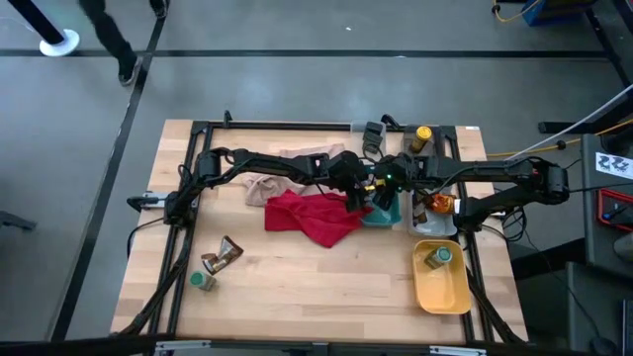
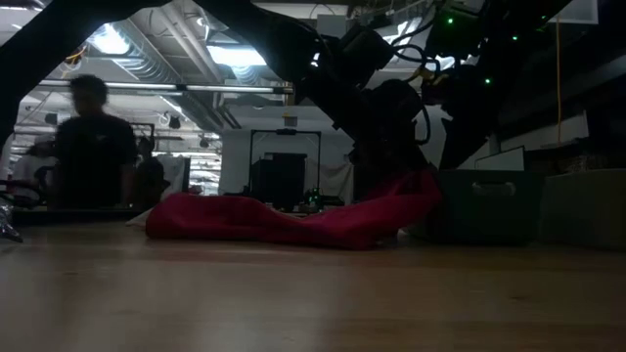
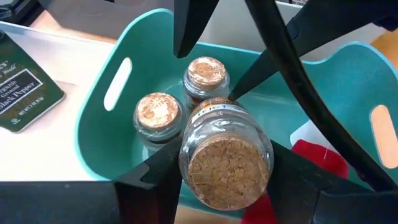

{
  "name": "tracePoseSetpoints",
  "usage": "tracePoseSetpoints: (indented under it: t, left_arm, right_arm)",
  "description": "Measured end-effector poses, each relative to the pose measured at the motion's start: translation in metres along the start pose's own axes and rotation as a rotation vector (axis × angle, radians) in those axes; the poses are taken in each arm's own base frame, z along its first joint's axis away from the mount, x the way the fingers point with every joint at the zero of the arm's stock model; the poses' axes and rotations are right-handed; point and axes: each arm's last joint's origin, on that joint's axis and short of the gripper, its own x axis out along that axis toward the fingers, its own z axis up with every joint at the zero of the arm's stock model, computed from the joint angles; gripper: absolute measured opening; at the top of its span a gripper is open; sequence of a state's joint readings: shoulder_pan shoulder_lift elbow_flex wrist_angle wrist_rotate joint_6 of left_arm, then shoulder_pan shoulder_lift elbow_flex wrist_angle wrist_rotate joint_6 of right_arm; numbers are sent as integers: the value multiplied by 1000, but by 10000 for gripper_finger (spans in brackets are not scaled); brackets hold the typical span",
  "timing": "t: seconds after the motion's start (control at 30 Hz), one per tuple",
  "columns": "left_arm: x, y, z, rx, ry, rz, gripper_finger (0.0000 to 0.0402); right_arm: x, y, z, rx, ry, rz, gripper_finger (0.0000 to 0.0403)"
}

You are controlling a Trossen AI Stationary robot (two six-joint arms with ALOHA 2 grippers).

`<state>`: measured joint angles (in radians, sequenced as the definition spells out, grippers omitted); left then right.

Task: Sort spices by type
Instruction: Put the transparent seasoning bottle into the blue bin

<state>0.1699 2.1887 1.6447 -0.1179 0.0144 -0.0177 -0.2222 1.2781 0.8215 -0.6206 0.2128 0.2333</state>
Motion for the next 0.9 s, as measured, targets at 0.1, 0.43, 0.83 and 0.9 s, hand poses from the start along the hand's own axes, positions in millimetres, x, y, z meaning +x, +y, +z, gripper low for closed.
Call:
tracePoseSetpoints:
  t: [0.1,0.43,0.83,0.9]
  left_arm:
    - [0,0,0,0,-4,4,180]
    - [0,0,0,-4,1,2,180]
    - [10,0,-8,0,18,3,180]
    - [10,0,-8,6,18,2,180]
  right_arm:
    - [0,0,0,4,-2,-14,198]
    - [15,3,-2,-9,61,-21,198]
    - [23,4,-3,-47,98,-40,198]
    - [22,3,-5,-56,107,-61,198]
